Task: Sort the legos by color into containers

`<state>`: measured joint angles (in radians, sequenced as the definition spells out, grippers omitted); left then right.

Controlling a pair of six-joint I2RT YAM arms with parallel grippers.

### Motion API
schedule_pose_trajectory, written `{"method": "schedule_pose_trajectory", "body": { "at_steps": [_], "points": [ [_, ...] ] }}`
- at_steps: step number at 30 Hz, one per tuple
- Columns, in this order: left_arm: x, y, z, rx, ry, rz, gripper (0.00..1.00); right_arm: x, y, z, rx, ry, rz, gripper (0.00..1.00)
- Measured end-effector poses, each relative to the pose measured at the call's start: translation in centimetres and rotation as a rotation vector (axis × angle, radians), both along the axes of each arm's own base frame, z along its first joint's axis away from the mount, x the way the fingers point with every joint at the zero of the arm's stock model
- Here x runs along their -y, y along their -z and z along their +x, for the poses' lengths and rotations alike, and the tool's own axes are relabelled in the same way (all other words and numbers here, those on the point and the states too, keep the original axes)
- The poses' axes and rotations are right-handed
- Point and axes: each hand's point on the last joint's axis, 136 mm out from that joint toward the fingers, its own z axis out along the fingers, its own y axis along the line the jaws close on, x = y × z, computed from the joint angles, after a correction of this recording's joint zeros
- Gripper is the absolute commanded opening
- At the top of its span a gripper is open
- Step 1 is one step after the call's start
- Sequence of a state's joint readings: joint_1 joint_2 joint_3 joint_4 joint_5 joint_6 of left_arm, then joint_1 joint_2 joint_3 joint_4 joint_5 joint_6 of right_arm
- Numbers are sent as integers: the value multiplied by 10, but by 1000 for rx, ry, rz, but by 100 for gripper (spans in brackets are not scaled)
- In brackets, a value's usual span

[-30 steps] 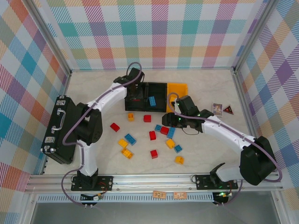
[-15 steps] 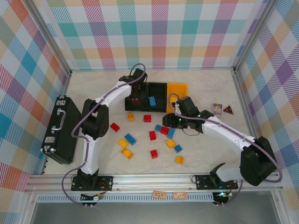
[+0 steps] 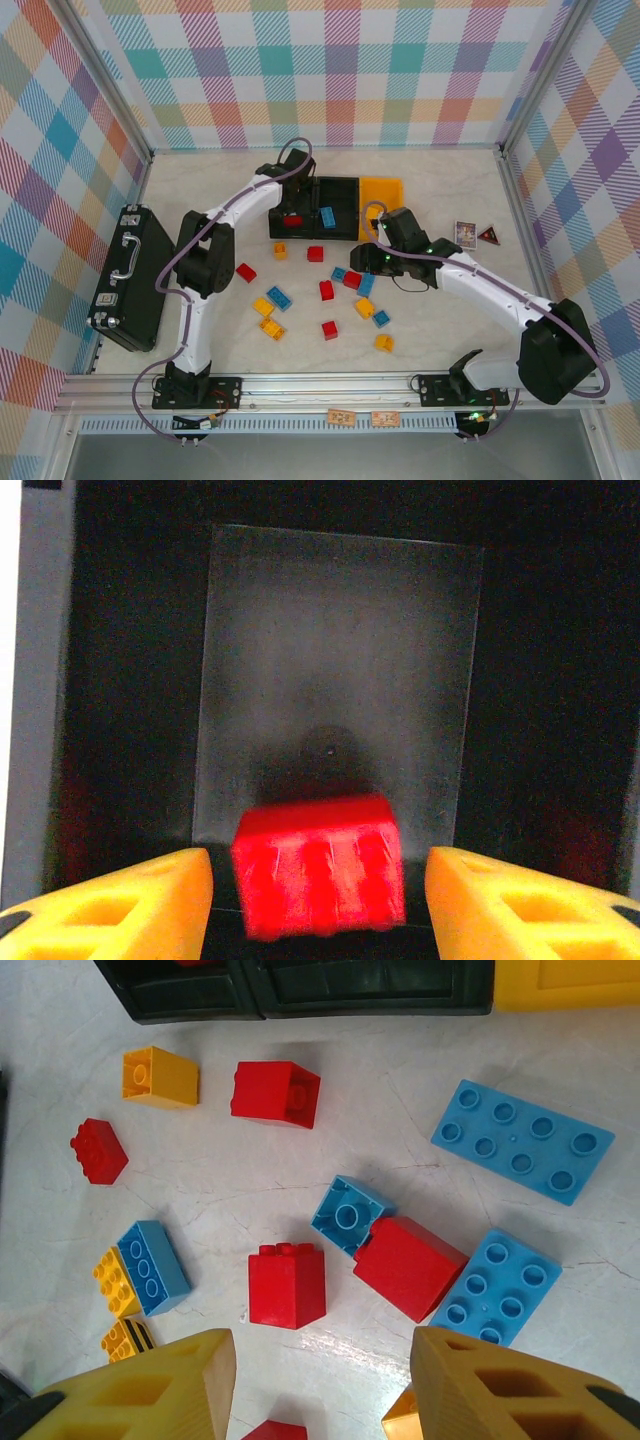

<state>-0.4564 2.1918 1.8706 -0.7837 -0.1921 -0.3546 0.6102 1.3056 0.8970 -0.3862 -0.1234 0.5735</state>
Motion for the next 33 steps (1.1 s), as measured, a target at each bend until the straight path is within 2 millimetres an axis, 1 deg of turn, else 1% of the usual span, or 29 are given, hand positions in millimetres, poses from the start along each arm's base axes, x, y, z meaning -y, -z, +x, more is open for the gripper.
{"method": "schedule_pose_trajectory", "body": {
  "at_steps": [4, 8, 9, 11, 15, 18, 20, 22, 26, 29, 33],
  "points": [
    [2, -3, 2, 11, -8, -19, 63, 2, 0, 1, 1, 11, -5, 53],
    [3, -7, 2, 17, -11, -33, 63, 10, 6, -1, -15, 40, -45, 58],
    [3, -10, 0, 22, -10, -38, 63, 14, 7, -2, -18, 49, -61, 60],
    [2, -18, -5, 26, -7, -48, 63, 20, 8, -3, -19, 65, -87, 61],
    [1, -44, -20, 52, 7, -93, 64, 34, 5, -4, -20, 104, -123, 63],
    [4, -63, -36, 68, 31, -142, 64, 42, 4, -1, -26, 128, -139, 62],
    [6, -71, -47, 75, 47, -180, 64, 46, 5, -2, -34, 136, -150, 62],
    [10, -75, -59, 72, 68, -217, 64, 49, 7, -4, -48, 141, -161, 61],
    [20, -70, -88, 38, 118, -286, 64, 54, 13, -11, -76, 129, -191, 59],
    [27, -60, -113, -5, 147, -337, 65, 57, 15, -18, -91, 108, -207, 57],
    [34, -49, -142, -49, 172, -389, 65, 62, 24, -36, -135, 88, -236, 58]
  ]
}}
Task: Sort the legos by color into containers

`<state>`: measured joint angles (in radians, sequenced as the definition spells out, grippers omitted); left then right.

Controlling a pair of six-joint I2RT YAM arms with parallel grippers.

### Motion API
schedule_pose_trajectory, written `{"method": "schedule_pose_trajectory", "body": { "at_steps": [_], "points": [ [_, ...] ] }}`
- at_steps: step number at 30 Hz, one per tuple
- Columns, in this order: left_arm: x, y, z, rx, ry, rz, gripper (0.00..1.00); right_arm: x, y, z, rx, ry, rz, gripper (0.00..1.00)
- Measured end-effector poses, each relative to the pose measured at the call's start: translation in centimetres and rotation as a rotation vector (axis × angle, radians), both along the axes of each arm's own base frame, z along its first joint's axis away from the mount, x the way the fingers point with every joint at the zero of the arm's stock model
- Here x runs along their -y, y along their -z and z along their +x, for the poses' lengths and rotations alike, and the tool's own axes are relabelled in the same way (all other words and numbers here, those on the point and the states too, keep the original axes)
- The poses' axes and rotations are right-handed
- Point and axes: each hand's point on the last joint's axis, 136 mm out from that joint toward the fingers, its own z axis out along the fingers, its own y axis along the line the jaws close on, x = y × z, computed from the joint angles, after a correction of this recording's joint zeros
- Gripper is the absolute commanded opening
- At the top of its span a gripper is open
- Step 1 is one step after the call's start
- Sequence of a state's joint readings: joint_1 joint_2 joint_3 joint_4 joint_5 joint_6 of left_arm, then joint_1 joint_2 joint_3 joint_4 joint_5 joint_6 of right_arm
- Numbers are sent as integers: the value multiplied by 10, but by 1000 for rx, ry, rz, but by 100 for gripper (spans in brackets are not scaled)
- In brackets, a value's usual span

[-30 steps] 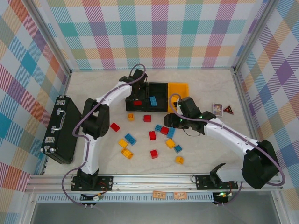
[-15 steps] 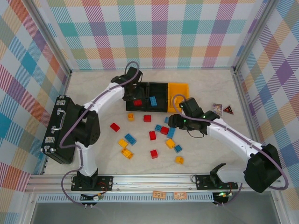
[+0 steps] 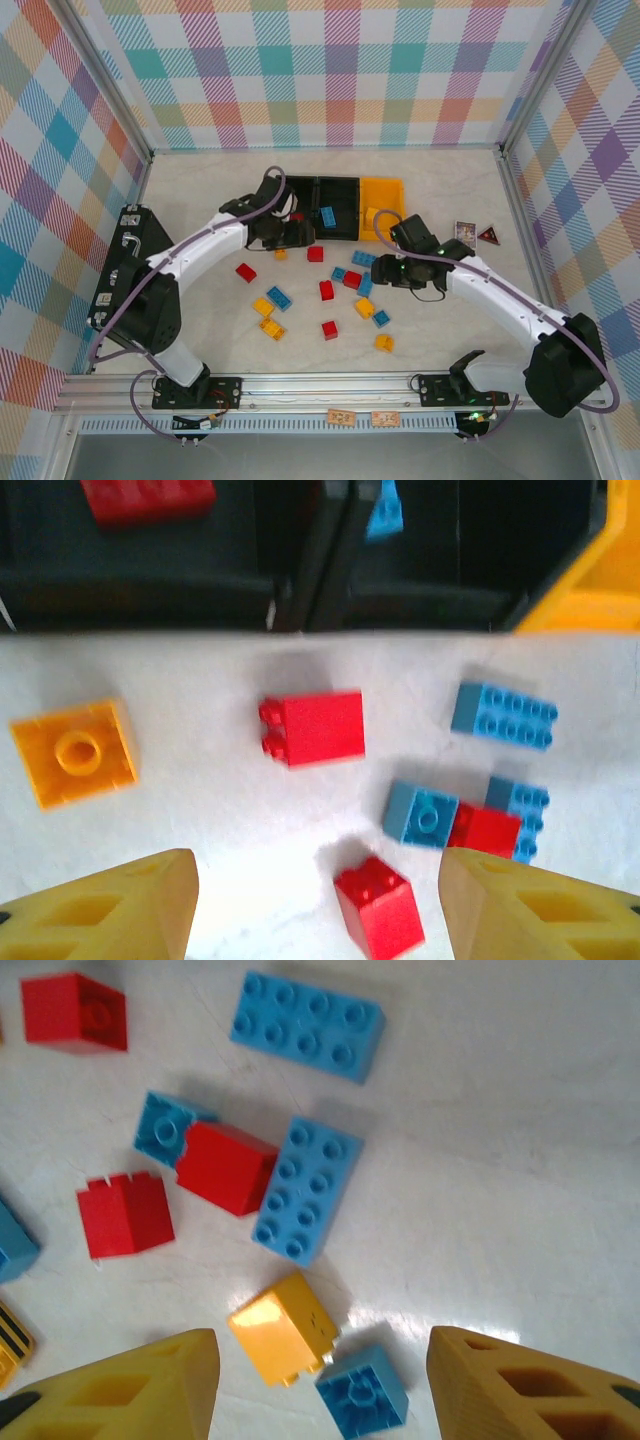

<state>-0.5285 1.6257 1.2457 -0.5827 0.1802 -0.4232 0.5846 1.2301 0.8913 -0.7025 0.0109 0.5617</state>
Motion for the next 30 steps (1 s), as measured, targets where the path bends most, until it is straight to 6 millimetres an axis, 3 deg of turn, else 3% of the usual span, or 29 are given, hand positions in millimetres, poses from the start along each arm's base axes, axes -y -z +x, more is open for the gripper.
{"method": "schedule_pose_trajectory", "body": {
  "at_steps": [12, 16, 21, 30],
  "points": [
    [21, 24, -71, -118, 130, -100, 65, 8, 53, -95, -293, 25, -80, 62],
    [21, 34, -85, -160, 147, -102, 65, 11, 70, -115, -355, 46, -95, 62],
    [20, 41, -90, -179, 139, -98, 65, 6, 83, -122, -399, 67, -101, 61],
    [34, 51, -92, -194, 143, -105, 64, -6, 98, -116, -421, 89, -98, 55]
  ]
}}
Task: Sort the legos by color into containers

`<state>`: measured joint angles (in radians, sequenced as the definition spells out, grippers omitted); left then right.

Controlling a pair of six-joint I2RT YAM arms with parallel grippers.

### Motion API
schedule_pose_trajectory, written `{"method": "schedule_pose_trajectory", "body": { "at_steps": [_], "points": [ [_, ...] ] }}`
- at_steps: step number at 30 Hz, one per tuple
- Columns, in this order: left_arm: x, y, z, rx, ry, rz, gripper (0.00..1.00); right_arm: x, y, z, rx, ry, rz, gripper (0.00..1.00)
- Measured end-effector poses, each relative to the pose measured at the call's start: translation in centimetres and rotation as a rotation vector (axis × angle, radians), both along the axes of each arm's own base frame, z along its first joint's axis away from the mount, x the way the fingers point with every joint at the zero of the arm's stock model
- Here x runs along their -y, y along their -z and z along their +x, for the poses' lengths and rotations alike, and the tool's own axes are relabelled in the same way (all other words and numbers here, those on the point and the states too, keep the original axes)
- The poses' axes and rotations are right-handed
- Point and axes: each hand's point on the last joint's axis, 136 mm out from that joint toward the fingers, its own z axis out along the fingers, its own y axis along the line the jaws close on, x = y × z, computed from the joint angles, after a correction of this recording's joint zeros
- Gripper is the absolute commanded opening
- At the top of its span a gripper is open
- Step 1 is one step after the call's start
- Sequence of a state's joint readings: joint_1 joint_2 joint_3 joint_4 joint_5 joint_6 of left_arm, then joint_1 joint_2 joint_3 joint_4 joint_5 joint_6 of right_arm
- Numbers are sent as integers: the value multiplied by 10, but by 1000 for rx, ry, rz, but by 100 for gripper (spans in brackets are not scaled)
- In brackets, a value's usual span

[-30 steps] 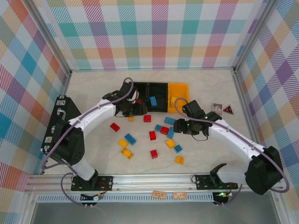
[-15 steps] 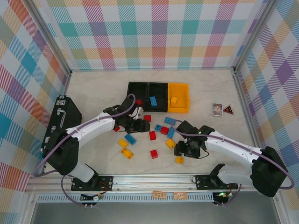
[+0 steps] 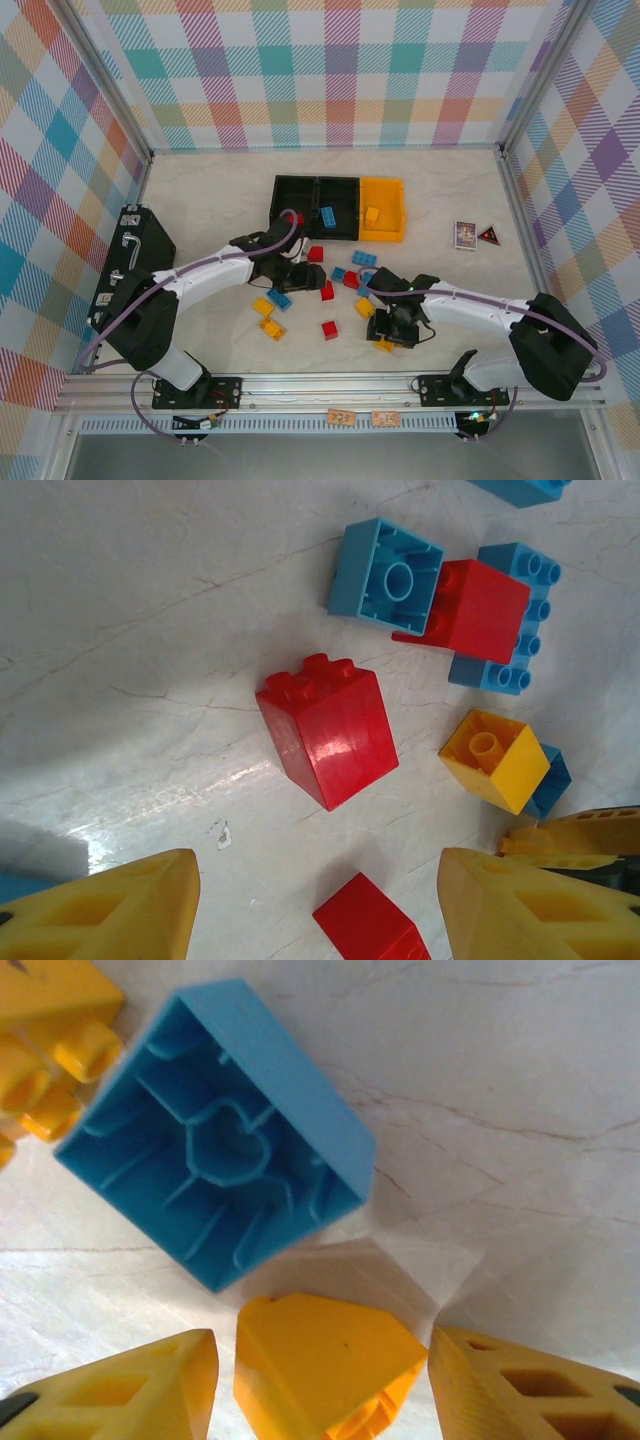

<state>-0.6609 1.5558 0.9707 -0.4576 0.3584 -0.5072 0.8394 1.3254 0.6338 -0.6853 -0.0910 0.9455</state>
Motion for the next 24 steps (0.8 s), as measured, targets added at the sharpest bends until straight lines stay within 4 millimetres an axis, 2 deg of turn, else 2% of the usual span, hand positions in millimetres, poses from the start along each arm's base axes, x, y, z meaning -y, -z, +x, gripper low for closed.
{"method": "schedule_pose_trajectory", "body": {
  "at_steps": [11, 18, 22, 24],
  "points": [
    [6, 6, -2, -7, 8, 4, 63, -3, 0, 0, -2, 10, 10, 30],
    [6, 6, -2, -11, -5, 7, 63, 8, -8, 2, 41, 10, -22, 29],
    [5, 6, -1, -10, -7, 8, 63, 13, -25, 7, 98, 10, -23, 30],
    [5, 6, -1, -11, -10, 8, 63, 13, -40, 16, 139, 13, -12, 30]
  ]
}}
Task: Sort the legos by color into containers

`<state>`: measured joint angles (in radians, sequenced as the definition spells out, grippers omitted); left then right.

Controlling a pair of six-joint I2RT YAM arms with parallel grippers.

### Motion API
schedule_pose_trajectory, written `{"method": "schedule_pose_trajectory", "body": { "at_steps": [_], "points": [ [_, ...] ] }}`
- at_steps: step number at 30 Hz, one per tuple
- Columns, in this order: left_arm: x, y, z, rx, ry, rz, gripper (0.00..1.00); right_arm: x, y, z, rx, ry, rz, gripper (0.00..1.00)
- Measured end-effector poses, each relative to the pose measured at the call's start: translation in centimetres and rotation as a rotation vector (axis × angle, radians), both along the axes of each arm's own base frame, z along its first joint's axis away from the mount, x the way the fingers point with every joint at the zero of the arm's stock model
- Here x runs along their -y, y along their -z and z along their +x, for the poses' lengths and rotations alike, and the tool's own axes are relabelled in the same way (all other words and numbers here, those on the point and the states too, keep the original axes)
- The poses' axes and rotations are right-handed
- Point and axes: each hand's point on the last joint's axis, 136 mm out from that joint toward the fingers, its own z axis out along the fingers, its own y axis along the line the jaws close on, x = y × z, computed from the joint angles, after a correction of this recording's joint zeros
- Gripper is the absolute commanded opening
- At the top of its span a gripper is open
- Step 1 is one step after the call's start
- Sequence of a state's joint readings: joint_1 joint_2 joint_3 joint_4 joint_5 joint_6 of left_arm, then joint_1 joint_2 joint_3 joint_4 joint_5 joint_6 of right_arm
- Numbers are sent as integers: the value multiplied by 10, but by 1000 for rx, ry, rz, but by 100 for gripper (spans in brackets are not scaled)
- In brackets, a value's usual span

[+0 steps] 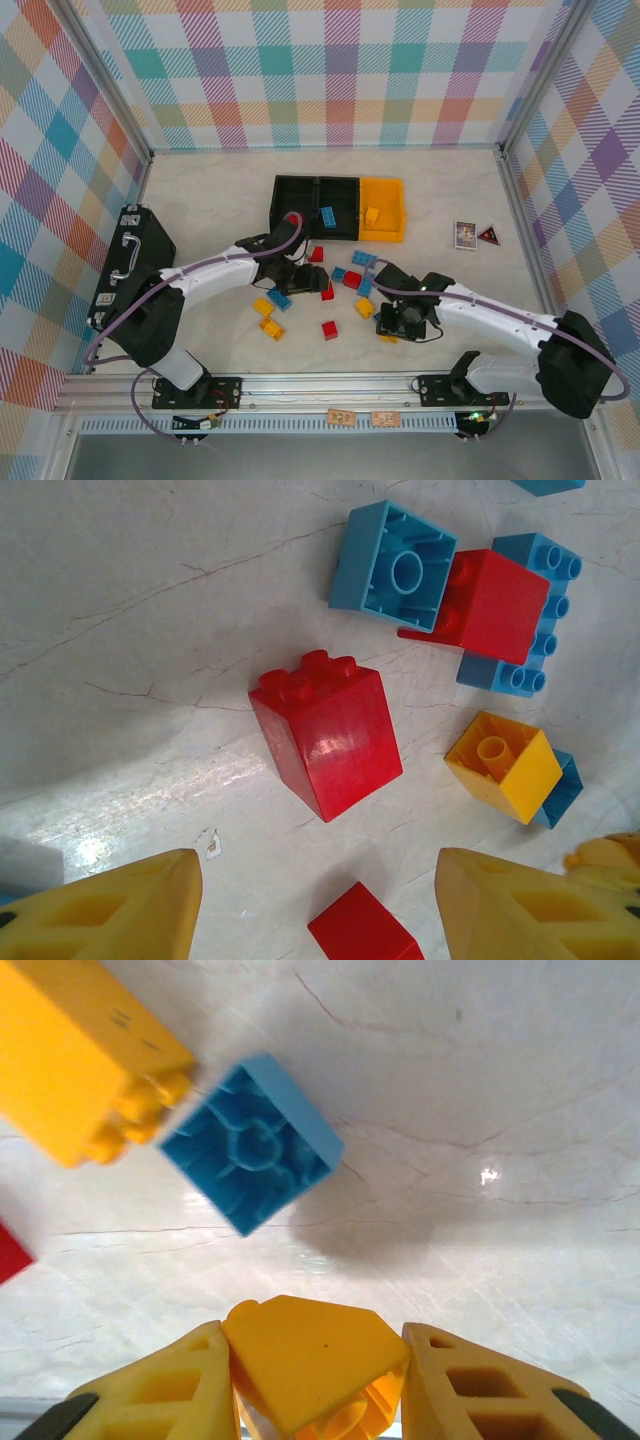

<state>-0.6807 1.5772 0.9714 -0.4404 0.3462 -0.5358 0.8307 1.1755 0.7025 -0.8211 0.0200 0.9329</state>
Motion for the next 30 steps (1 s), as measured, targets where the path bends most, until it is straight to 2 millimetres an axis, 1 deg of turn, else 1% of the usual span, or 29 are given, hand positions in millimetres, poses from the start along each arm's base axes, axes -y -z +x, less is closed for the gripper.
{"method": "schedule_pose_trajectory", "body": {
  "at_steps": [2, 7, 11, 14, 16, 19, 23, 26, 29, 30],
  "points": [
    [0, -1, 1, 3, -4, 0, 63, -1, -14, 12, 40, 4, 16, 30],
    [3, -7, 10, 30, -32, -10, 63, 6, -47, 58, 152, 45, 45, 30],
    [8, -16, 20, 62, -57, -33, 63, 12, -69, 103, 230, 54, 40, 30],
    [11, -21, 26, 83, -75, -43, 63, 14, -79, 141, 278, 49, 24, 30],
    [12, -25, 30, 96, -91, -53, 63, 16, -82, 165, 301, 50, 10, 30],
    [14, -32, 37, 120, -111, -59, 63, 18, -81, 201, 320, 47, -14, 30],
    [13, -39, 45, 150, -139, -60, 63, 16, -73, 244, 327, 37, -51, 30],
    [12, -40, 48, 164, -151, -53, 63, 13, -65, 272, 331, 29, -80, 30],
    [10, -42, 49, 175, -157, -50, 63, 9, -57, 291, 328, 25, -103, 30],
    [10, -43, 50, 179, -159, -48, 63, 8, -54, 294, 325, 21, -110, 30]
  ]
}}
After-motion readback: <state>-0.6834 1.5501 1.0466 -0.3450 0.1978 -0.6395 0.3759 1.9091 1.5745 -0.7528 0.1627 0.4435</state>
